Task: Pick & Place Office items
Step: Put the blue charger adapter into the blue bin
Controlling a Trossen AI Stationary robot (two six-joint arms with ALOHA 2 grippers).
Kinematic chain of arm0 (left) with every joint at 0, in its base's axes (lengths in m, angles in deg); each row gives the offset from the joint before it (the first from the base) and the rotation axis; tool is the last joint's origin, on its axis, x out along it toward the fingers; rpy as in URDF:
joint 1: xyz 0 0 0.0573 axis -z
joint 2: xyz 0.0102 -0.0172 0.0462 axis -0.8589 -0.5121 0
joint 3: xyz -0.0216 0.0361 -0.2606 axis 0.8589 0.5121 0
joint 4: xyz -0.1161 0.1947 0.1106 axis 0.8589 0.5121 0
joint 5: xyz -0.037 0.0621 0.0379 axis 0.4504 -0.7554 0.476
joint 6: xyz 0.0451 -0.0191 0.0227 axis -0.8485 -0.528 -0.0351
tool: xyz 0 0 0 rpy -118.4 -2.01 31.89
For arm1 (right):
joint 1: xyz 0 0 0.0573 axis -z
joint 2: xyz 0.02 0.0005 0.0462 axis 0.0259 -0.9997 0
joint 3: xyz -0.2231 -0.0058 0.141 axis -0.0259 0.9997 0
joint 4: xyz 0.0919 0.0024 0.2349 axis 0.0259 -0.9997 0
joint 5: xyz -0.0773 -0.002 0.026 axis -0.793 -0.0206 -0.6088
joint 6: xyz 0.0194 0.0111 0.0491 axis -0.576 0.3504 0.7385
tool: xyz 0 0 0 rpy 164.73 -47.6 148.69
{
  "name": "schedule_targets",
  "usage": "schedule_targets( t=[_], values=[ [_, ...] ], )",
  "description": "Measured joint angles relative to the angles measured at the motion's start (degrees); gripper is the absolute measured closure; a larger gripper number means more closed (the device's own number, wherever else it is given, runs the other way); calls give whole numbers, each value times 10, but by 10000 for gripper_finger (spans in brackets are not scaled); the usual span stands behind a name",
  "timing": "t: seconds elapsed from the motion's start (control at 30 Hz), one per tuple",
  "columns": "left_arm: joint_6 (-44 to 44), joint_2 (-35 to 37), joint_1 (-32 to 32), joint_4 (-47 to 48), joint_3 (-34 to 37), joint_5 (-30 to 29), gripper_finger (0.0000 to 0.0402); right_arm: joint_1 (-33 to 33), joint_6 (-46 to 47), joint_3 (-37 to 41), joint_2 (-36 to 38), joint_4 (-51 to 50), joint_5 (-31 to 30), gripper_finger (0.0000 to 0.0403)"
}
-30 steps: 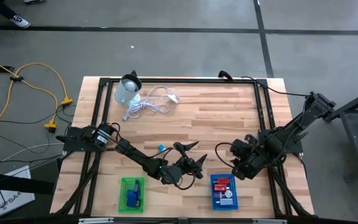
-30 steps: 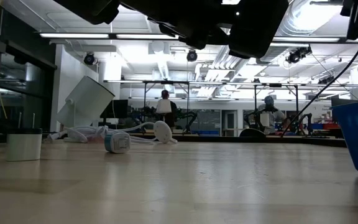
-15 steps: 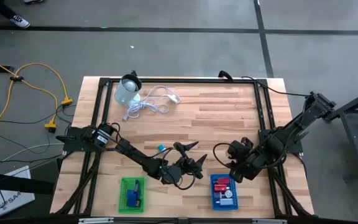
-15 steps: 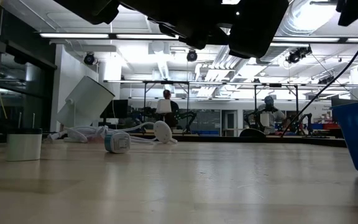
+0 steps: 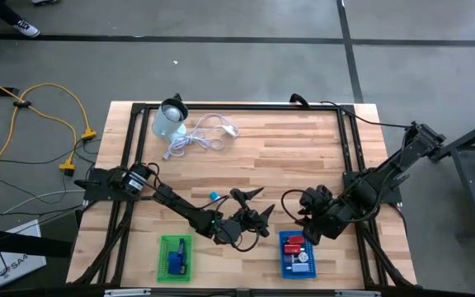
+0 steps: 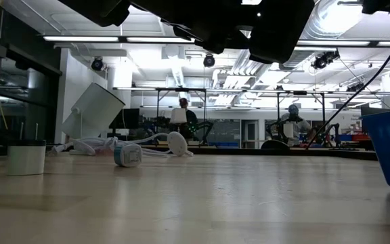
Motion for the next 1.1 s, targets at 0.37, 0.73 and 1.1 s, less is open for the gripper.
schedule_targets(
  t=[0.37,0.73,1.1],
  values=[
    [-10,0,10,0,0,-2,74,0,0,0,0,27,0,250],
    [-29,0,31,0,0,-35,74,0,0,0,0,74,0,250],
    [-16,0,59,-11,0,-35,74,0,0,0,0,125,0,250]
  ],
)
